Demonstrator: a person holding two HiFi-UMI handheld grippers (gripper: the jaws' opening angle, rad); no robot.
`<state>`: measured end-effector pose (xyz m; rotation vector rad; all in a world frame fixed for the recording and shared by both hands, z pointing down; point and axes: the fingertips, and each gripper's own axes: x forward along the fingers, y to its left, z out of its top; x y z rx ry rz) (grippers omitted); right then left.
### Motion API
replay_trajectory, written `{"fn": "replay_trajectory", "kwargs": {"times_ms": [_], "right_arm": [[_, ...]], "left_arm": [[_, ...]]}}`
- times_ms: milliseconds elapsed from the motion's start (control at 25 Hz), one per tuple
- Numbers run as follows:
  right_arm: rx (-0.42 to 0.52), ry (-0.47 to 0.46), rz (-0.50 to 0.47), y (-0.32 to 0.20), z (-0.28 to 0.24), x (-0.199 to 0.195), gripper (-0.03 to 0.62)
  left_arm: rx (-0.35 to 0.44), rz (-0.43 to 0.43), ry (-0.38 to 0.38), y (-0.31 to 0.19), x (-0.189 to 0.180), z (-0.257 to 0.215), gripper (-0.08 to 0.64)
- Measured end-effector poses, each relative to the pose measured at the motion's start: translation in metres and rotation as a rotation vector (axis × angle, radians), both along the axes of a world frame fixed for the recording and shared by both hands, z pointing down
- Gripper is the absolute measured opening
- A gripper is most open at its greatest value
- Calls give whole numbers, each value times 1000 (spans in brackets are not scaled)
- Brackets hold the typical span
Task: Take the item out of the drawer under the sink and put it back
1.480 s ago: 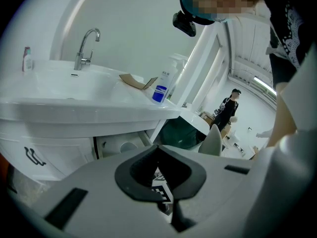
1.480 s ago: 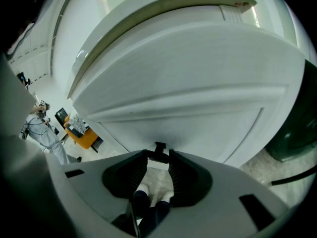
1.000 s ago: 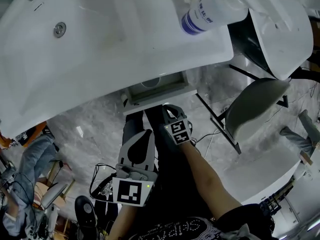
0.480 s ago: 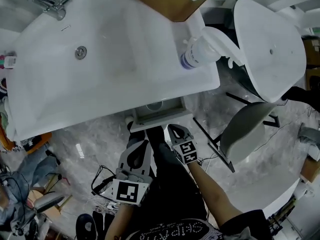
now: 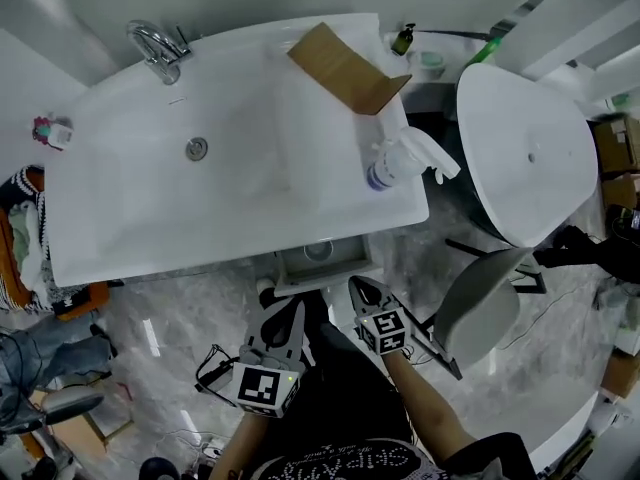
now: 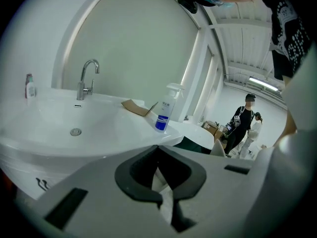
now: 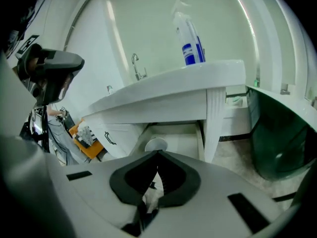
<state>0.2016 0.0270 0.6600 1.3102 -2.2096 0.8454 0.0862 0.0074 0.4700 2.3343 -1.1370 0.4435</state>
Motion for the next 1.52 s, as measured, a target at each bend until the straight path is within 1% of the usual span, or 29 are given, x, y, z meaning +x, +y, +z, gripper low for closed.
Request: {"fn": "replay_trajectory", "kwargs": {"times_ms": [200, 320, 440, 560, 720, 800, 1000, 1160, 1280, 1520], "right_arm": [[105, -8, -24, -19, -46, -13, 15], [171, -13, -33, -35, -69, -22, 15], [233, -12, -48, -52, -91, -29, 15], [283, -34, -45, -63, -120, -37, 15], [338, -67, -37, -67, -158, -44, 15], [365, -86, -31, -69, -174, -45, 15], [428, -130, -6, -78, -210, -45, 15], [465, -152, 0, -79, -232, -43, 15], [492, -153, -19, -75, -247, -46, 15], [579, -148, -80, -65, -288, -63, 15]], "left_arm": [[52, -8, 29, -2, -6, -23, 0], [93, -15, 30, -7, -14, -35, 0], [150, -9, 42, -13, -16, -49, 0], [205, -8, 52, -18, -22, -70, 0], [311, -12, 79, -24, -24, -104, 0], [346, -3, 71, -25, -25, -113, 0], [400, 30, 53, -27, -26, -127, 0], [463, 101, 7, -20, -19, -137, 0], [483, 135, -10, -13, -16, -142, 0], [495, 161, -13, -8, -16, -145, 0]]}}
